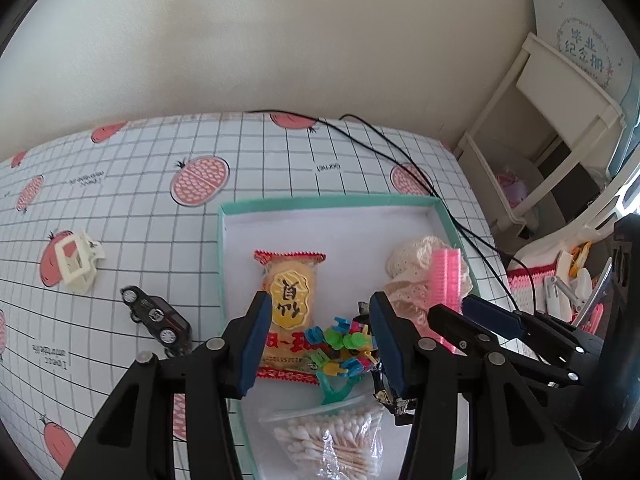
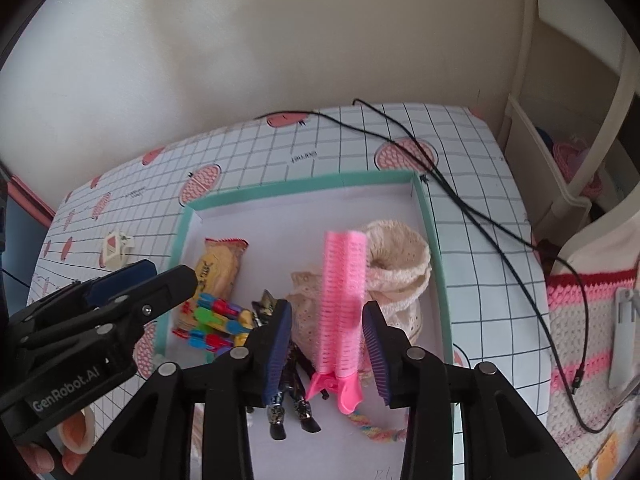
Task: Organize objects
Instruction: 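Carry the block toy and hair roller into the tray and open both tools, then withdraw both open tools toward the white hair clip and black toy car, then grasp the white hair clip with the left tool while the right tool grasps the black toy car, then lift and carry the hair clip and toy car over the tray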
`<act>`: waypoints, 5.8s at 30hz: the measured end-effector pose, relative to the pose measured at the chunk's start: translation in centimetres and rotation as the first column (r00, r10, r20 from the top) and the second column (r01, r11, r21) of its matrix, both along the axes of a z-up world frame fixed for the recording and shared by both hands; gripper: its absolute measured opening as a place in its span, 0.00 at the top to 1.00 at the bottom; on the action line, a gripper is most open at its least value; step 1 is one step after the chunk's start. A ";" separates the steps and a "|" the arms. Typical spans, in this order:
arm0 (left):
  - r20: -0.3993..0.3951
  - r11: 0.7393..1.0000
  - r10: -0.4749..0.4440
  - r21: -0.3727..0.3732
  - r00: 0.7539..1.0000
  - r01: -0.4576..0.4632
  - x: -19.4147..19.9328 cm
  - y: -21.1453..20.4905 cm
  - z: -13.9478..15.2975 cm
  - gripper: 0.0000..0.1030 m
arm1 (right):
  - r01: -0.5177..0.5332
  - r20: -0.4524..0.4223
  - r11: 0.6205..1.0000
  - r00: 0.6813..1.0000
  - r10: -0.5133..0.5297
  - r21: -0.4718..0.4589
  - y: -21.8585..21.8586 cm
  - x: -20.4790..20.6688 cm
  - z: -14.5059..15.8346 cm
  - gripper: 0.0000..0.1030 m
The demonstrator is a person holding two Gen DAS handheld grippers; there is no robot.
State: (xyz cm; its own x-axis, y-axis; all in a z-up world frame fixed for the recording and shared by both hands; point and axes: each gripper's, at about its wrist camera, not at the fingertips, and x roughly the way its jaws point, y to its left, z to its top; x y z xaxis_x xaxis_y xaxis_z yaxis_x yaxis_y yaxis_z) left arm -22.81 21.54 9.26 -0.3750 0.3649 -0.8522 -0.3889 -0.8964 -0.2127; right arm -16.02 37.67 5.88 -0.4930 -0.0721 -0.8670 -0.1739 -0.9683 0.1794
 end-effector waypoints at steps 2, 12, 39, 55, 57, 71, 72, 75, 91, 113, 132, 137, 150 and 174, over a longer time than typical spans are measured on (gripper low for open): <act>-0.015 1.000 0.005 -0.005 1.000 -0.005 0.0 -0.2 0.4 0.50 | 0.000 -0.009 1.000 1.000 0.000 0.000 -0.1 0.0 0.4 0.61; -0.040 0.998 0.043 -0.049 0.998 -0.045 -0.6 -1.0 0.0 0.38 | 0.007 -0.003 1.000 1.000 -0.007 0.021 -0.1 0.0 0.0 0.60; -0.101 0.983 0.150 -0.090 0.983 -0.159 -2.2 -4.6 0.3 0.02 | 0.035 -0.048 0.999 0.998 -0.034 0.024 -0.2 -0.2 -0.1 0.00; -0.160 0.975 0.206 -0.056 0.966 -0.217 -3.5 -12.0 3.6 0.02 | 0.000 -0.141 0.998 0.990 0.008 0.060 -3.3 -0.9 3.9 0.00; -0.156 0.968 0.234 -0.054 0.960 -0.245 -4.0 -14.0 3.9 0.02 | -0.020 -0.150 0.998 0.988 0.028 0.058 -4.7 -1.4 4.3 0.00; -0.104 0.914 0.405 0.008 0.908 -0.407 -5.4 -25.9 3.6 0.01 | -0.206 -0.128 0.977 0.969 0.211 0.053 -16.7 -4.9 2.7 0.00; -0.102 0.911 0.411 0.007 0.906 -0.413 -5.5 -26.3 3.4 0.01 | -0.214 -0.126 0.975 0.968 0.219 0.055 -17.2 -5.0 2.4 0.00; -0.089 0.905 0.424 0.011 0.901 -0.425 -5.7 -27.3 2.9 0.01 | -0.236 -0.112 0.970 0.964 0.242 0.066 -18.8 -5.5 1.6 0.00; -0.023 0.914 0.406 0.016 0.914 -0.406 -9.2 -23.1 -1.9 0.01 | -0.281 -0.025 0.957 0.959 0.283 0.080 -20.9 -7.3 -2.4 0.08; -0.036 0.921 0.389 -0.022 0.920 -0.390 -10.7 -19.9 -5.1 0.39 | -0.268 0.022 0.959 0.964 0.267 0.088 -20.5 -7.8 -4.5 0.43; -0.024 0.933 0.355 -0.050 0.935 -0.356 -10.6 -18.9 -5.5 0.74 | -0.256 0.041 0.963 0.966 0.254 0.086 -20.4 -7.8 -5.1 0.64; -0.016 0.935 0.347 -0.068 0.938 -0.347 -10.6 -18.6 -6.1 0.81 | -0.258 0.039 0.962 0.966 0.256 0.089 -20.6 -7.8 -5.1 0.64; -0.025 0.936 0.343 -0.076 0.939 -0.344 -10.3 -18.8 -6.3 0.89 | -0.256 0.032 0.962 0.967 0.254 0.097 -20.8 -7.9 -5.0 0.64; -0.104 0.940 0.334 -0.033 0.937 -0.339 -9.3 -18.7 -3.1 0.89 | -0.237 -0.024 0.968 0.971 0.239 0.083 -19.6 -7.5 -2.5 0.65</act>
State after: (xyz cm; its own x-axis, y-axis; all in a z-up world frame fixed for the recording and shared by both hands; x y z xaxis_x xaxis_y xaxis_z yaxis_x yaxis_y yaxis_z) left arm -32.10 2.87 6.21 -0.5491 0.1614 -0.8200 -0.0788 -0.9868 -0.1414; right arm -23.54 18.04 3.43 -0.4985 -0.1229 -0.8582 0.0679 -0.9924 0.1027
